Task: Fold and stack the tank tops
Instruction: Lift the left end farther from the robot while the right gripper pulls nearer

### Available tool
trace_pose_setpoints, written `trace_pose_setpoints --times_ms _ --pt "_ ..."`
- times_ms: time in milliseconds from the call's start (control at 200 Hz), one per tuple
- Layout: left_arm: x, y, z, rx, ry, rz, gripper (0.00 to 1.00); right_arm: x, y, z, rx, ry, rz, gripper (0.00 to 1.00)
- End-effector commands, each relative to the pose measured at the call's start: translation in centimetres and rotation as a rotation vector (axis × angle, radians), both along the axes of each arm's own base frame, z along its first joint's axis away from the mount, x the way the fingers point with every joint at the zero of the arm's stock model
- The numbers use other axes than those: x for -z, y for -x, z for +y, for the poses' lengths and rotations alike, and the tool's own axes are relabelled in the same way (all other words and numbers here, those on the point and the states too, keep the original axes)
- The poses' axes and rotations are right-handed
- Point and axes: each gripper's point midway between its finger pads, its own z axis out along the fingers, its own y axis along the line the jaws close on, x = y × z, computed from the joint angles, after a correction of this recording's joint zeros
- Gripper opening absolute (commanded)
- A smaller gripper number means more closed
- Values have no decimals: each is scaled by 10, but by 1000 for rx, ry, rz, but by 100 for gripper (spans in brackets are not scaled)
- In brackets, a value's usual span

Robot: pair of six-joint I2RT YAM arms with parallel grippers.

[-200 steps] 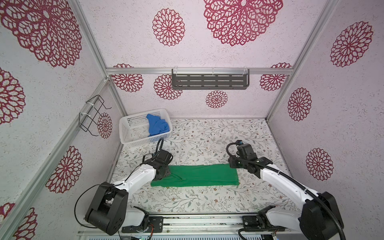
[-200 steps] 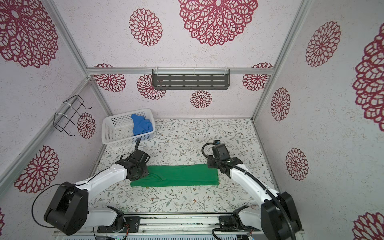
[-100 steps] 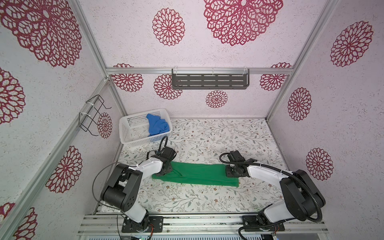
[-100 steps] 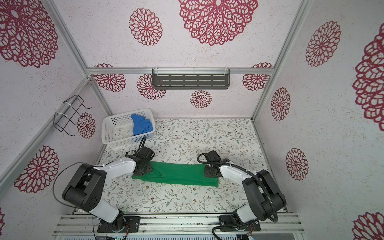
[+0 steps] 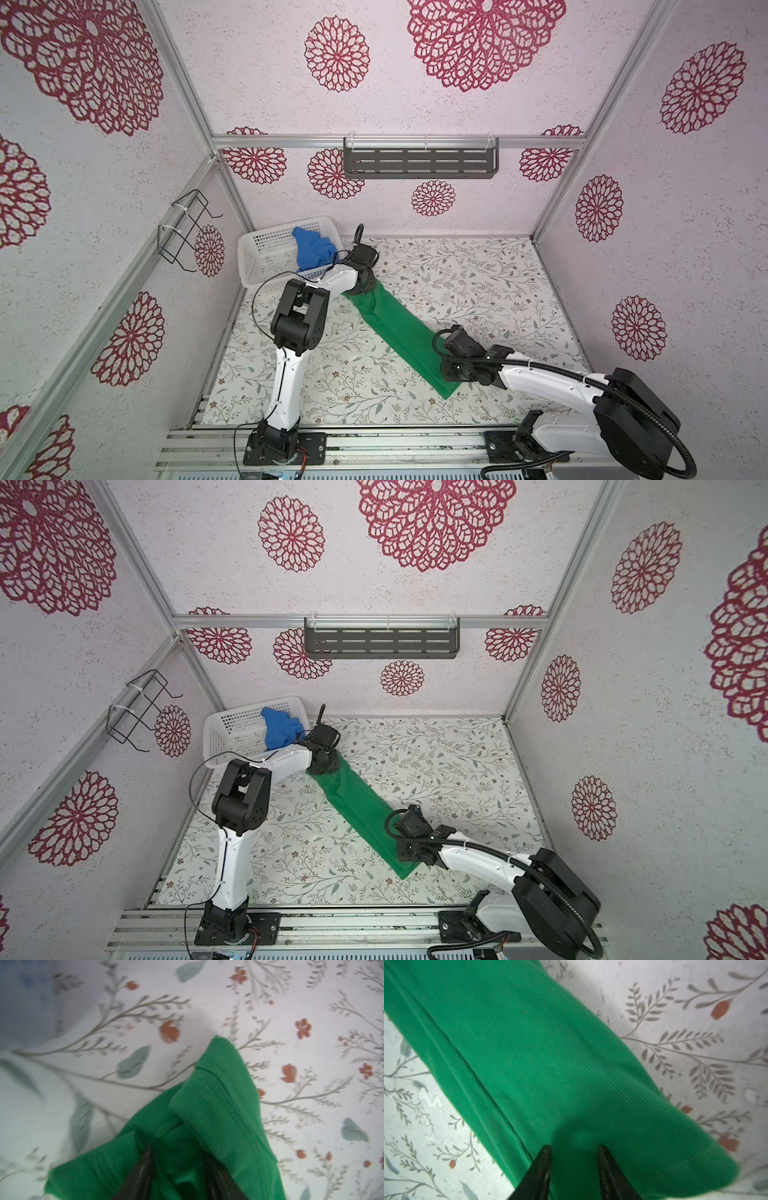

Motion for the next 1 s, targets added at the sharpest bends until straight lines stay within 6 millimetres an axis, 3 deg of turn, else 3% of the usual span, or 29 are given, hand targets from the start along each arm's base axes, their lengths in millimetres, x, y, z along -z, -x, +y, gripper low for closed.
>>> trace_pose_setpoints --times_ms 0,100,250,305,385,470,555,575,585,600,791,816,996 --pt "1 10 -38 203 -21 79 51 -41 -13 -21 2 98 -88 47" --pt "-35 1 -39 250 -58 14 62 -62 -24 -24 -36 104 -116 53" --pt "-89 10 -25 254 -92 -58 67 -69 -44 -5 -98 84 -129 52" --pt "-102 20 -21 245 -90 -73 67 -68 -50 5 -124 73 -126 48" --pt "-105 38 -13 217 -71 -62 67 -64 -57 17 -151 62 -114 42" --pt "-98 56 -6 184 -51 -42 66 -57 -61 23 -165 54 -99 37" --pt "-78 69 -5 151 -6 -11 62 -47 -61 27 -175 47 -78 33" --pt "-74 71 -8 147 17 -2 61 -45 -61 28 -177 44 -74 32" --pt "-85 72 -11 147 41 -25 61 -44 -61 29 -178 42 -71 32" --pt "-87 74 -13 145 61 -27 61 -42 -61 30 -180 41 -66 31" --pt "-74 92 -58 178 134 -11 57 -26 -56 29 -181 47 -27 26" --pt "-53 95 -60 172 125 29 55 -24 -55 29 -179 48 -24 25" --pt "-2 94 -65 142 143 111 50 -7 -48 26 -164 43 8 24"
